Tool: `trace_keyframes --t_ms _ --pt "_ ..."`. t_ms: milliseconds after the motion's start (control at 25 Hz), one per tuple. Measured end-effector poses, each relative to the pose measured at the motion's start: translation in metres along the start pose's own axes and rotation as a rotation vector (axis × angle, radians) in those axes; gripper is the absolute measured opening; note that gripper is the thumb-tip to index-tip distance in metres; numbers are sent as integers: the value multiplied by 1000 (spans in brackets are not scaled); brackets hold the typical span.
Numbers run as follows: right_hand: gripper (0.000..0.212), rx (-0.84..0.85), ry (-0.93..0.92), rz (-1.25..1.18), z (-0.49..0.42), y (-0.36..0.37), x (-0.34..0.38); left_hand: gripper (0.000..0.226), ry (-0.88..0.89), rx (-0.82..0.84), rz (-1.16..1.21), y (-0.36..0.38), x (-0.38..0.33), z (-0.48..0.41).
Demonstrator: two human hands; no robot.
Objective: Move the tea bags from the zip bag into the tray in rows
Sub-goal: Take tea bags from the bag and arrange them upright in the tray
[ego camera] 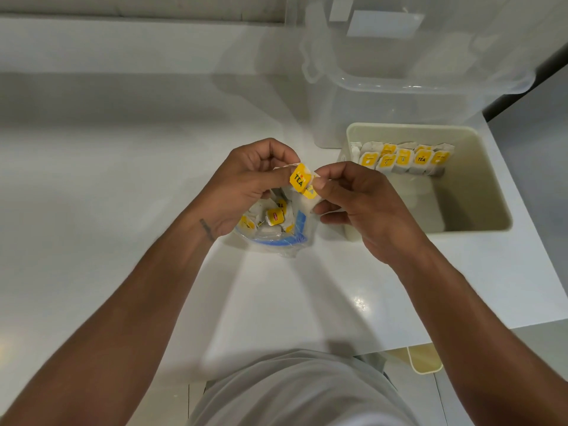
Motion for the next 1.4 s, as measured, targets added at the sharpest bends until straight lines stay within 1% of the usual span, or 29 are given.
trace_keyframes --t_ms 120,240,360,440,520,600,640,680,760,800,880,920,960,1040,1080,1240,1400 --pt "8 10 -24 -7 1 4 3 14 -11 7 -25 6 0 2" --pt "3 -41 -55 68 0 0 3 10 -24 26 -29 5 1 2" --pt "3 -109 -104 156 -1 -8 8 17 -56 78 -89 0 -1 2" --pt "8 -110 -120 168 -1 -10 11 23 -47 107 -153 0 -4 2" --pt "12 -92 -116 145 -3 -12 12 16 14 54 -284 -3 -7 -1" --pt "11 -92 -109 149 -4 -16 11 15 87 -91 -545 -15 -10 -3" --pt "9 -79 -108 176 -4 -16 11 16 107 -152 -664 -20 -13 -2" --pt "7 -47 -113 230 -4 -13 10 16 110 -172 -718 -23 -16 0" --pt "4 52 -132 362 0 -2 6 10 86 -117 -674 -24 -17 2" --pt "4 71 -145 416 1 3 5 8 74 -91 -665 -23 -17 3" --pt "4 21 -183 504 1 4 5 8 61 -27 -622 -21 -17 4" --pt "4 10 -180 486 0 3 6 9 54 11 -540 -20 -17 5" --pt "6 24 -156 412 -1 2 7 9 52 37 -469 -19 -18 5" --pt "7 52 -119 263 0 -6 12 11 61 60 -404 -18 -24 4" --pt "6 52 -124 230 1 -12 17 12 66 69 -390 -17 -27 2" --pt "2 19 -146 170 4 -45 35 10 103 140 -425 3 -48 -12" --pt "7 -17 -124 145 3 -79 39 17 143 215 -489 35 -69 -28"
Point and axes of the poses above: each hand's wrist, its own z-axis away from the middle knuckle, its own y-axis out of the palm, x = y × z, the point moved 6 cm from there along -z, towards the middle knuckle, and after that the axes turned 3 degrees about -z, right-handed, at the moved point
